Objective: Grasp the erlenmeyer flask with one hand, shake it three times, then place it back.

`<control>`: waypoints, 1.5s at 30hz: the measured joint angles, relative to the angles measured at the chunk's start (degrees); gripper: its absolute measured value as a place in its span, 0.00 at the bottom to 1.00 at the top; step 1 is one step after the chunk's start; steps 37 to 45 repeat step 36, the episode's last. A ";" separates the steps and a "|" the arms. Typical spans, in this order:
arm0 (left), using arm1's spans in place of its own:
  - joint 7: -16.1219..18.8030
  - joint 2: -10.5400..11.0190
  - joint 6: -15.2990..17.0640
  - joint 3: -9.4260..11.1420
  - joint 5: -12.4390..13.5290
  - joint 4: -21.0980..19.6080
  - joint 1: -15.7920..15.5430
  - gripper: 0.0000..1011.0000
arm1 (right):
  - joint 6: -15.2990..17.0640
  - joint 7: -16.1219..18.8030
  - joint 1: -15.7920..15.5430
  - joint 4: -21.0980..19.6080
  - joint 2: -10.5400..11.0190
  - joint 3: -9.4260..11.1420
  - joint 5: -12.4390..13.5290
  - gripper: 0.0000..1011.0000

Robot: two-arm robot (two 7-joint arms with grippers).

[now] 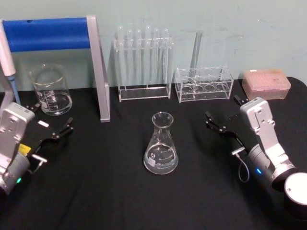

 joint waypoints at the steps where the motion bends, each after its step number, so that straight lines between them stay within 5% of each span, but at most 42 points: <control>1: 0.00 0.00 0.00 0.00 0.00 0.00 0.00 0.99 | 0.00 0.00 0.00 0.00 0.00 0.00 0.00 0.99; 45: 0.00 0.00 0.00 0.00 0.00 0.00 0.00 0.99 | 0.00 0.00 0.00 0.00 0.00 0.00 0.00 0.99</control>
